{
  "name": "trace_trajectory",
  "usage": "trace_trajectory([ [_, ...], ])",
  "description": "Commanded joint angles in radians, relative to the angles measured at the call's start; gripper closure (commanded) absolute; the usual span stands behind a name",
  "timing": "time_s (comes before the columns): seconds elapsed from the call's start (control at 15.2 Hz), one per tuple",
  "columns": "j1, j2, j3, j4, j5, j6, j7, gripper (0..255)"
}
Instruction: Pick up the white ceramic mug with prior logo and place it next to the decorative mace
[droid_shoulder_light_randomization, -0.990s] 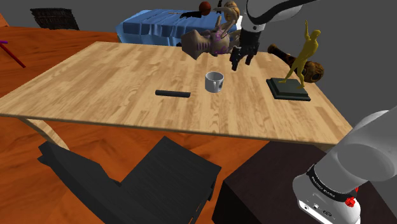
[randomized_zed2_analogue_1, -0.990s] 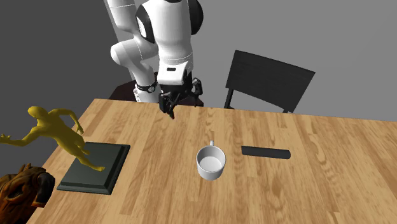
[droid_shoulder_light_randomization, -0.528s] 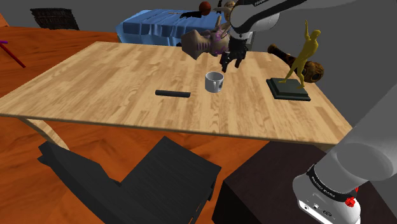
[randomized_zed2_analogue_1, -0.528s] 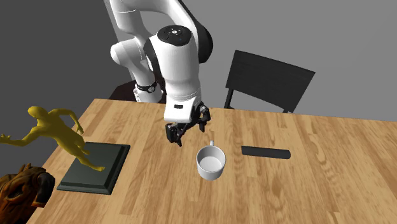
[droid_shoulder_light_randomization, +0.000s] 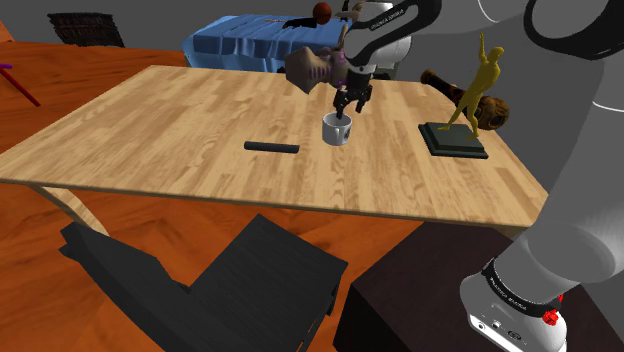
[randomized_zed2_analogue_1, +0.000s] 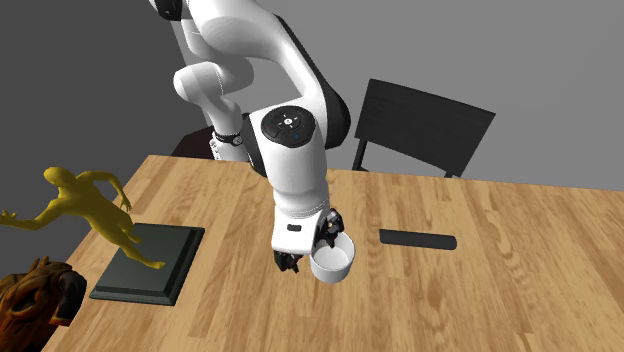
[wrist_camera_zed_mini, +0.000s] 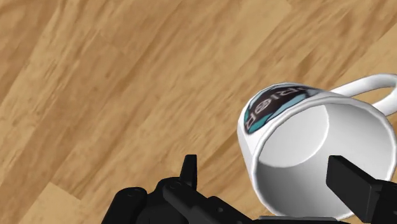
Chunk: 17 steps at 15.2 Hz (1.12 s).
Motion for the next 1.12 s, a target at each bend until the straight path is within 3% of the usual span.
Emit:
trace_trajectory([
  [0.0,-0.002,0.027,0.001,0.011,0.004,0.016,-0.003,0],
  [0.33,-0.001,0.070,0.004,-0.004,0.010,0.075,-0.007,0],
  [0.86,-0.001,0.070,0.004,-0.004,0.010,0.075,-0.007,0],
  [0.92,-0.001,0.070,0.004,-0.004,0.010,0.075,-0.007,255],
  [1.06,-0.001,0.070,0.004,-0.004,0.010,0.075,-0.007,255],
])
